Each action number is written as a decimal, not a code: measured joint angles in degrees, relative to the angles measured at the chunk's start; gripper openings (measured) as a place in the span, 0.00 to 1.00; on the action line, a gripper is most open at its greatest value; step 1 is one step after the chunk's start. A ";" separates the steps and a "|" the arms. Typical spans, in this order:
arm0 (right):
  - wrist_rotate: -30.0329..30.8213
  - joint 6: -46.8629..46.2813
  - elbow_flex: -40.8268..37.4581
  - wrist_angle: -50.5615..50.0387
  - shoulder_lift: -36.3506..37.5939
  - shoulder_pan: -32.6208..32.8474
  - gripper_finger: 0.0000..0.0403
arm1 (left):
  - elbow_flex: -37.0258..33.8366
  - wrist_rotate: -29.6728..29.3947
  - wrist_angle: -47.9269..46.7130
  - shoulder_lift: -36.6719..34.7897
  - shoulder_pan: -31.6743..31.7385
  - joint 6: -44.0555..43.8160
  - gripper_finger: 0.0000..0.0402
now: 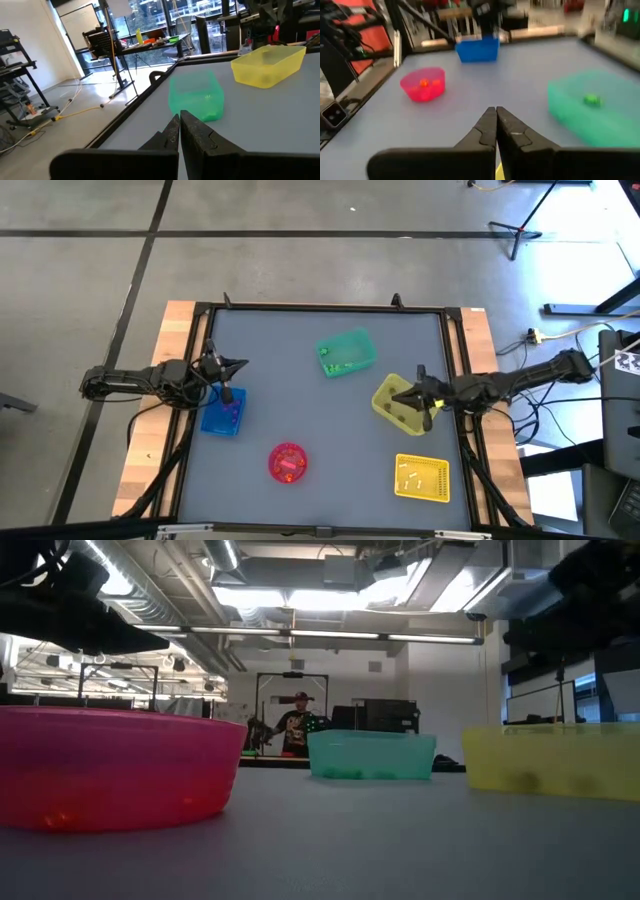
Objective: Sort Halloween decoration
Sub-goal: Return to Home Position
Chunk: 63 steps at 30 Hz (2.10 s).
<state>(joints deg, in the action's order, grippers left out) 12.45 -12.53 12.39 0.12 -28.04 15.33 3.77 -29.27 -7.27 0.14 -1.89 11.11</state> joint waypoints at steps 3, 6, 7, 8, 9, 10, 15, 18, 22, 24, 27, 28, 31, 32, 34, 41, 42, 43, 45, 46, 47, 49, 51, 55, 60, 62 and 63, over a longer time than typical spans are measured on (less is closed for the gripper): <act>-0.05 5.07 -5.55 9.18 3.11 0.00 0.01 | 0.00 -0.01 0.00 0.00 0.00 0.00 0.00; -0.07 9.49 -9.98 17.56 6.04 0.00 0.01 | 0.00 -0.01 0.00 0.00 0.00 0.00 0.00; -0.05 10.15 -11.20 19.39 6.84 0.00 0.01 | 0.00 -0.01 0.02 0.00 0.00 0.00 0.00; -0.05 10.22 -11.96 19.76 7.61 0.00 0.01 | 0.00 -0.01 0.02 0.00 0.00 0.00 0.00; -0.03 10.25 -11.97 18.69 8.38 0.00 0.01 | 0.00 0.00 0.04 0.01 -0.02 0.00 0.00; -0.07 10.01 -11.97 17.71 8.92 0.00 0.01 | 0.00 -0.01 0.04 0.01 -0.02 0.00 0.00; -0.07 10.31 -11.97 15.38 10.70 0.00 0.01 | 0.00 -0.01 0.18 0.00 -0.02 0.00 0.00; 0.20 12.89 -11.97 14.69 11.44 0.00 0.01 | 0.00 -0.03 0.20 0.00 -0.02 0.00 0.00; 2.97 15.12 -11.97 12.56 12.81 0.00 0.01 | -0.02 -0.03 0.22 0.00 -0.02 0.00 0.00; 4.57 16.08 -11.97 10.57 13.96 0.00 0.01 | -0.02 -0.03 0.22 0.00 -0.02 0.00 0.00; 7.29 17.29 -11.97 7.59 15.94 0.00 0.01 | -0.02 -0.03 0.24 0.01 -0.02 0.00 0.00; 7.79 17.47 -11.97 6.81 16.66 -0.02 0.01 | -0.02 -0.03 0.24 0.00 -0.02 0.00 0.00; 8.07 18.63 -11.97 5.73 18.71 -0.74 0.01 | -0.02 -0.03 0.24 0.01 -0.02 0.00 0.00; 7.26 19.36 -11.97 5.83 19.27 -1.51 0.01 | -0.02 -0.01 0.24 0.01 -0.02 0.00 0.00; 5.04 21.23 -11.97 6.26 20.24 -3.54 0.01 | -0.02 -0.03 0.25 0.01 -0.02 0.00 0.00; -7.73 23.19 -11.97 5.71 21.36 -15.36 0.01 | -0.02 -0.03 0.26 0.01 -0.02 0.00 0.00; -9.85 22.45 -11.97 5.52 21.34 -17.14 0.01 | -0.02 -0.03 0.26 0.00 -0.02 0.00 0.00; -12.08 21.43 -11.97 5.35 21.34 -18.80 0.01 | -0.02 -0.02 0.26 0.00 -0.02 0.00 0.00; -16.15 18.92 -11.97 4.60 21.36 -21.66 0.01 | -0.02 -0.03 0.28 0.00 -0.02 0.00 0.00; -18.12 18.09 -11.97 3.86 21.36 -22.76 0.01 | -0.02 -0.03 0.28 0.00 -0.02 0.00 0.00; -19.93 16.91 -11.97 3.22 21.34 -23.66 0.01 | -0.02 -0.03 0.28 0.00 -0.02 0.00 0.00; -22.92 14.66 -11.97 2.78 21.34 -24.79 0.01 | -0.02 -0.03 0.28 0.02 0.00 0.00 0.00; -24.89 13.39 -11.96 3.03 21.34 -25.19 0.01 | -0.02 -0.03 0.28 0.01 0.00 0.01 0.00; -26.85 12.98 -11.95 3.19 22.17 -25.14 0.01 | -0.02 -0.03 0.29 0.00 0.00 0.00 0.00; -26.62 13.03 -11.92 3.09 24.23 -25.13 0.01 | -0.02 -0.01 0.30 0.00 0.00 0.00 0.00; -25.33 13.15 -11.90 2.90 25.31 -25.11 0.01 | -0.02 -0.02 0.31 0.01 0.00 0.00 0.00; -24.83 13.20 -11.90 2.82 25.87 -25.11 0.01 | -0.02 -0.01 0.28 0.02 0.00 0.00 0.00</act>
<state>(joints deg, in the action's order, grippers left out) -12.38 0.66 0.49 2.94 -2.16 -9.78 3.75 -29.28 -6.98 0.16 -1.89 11.11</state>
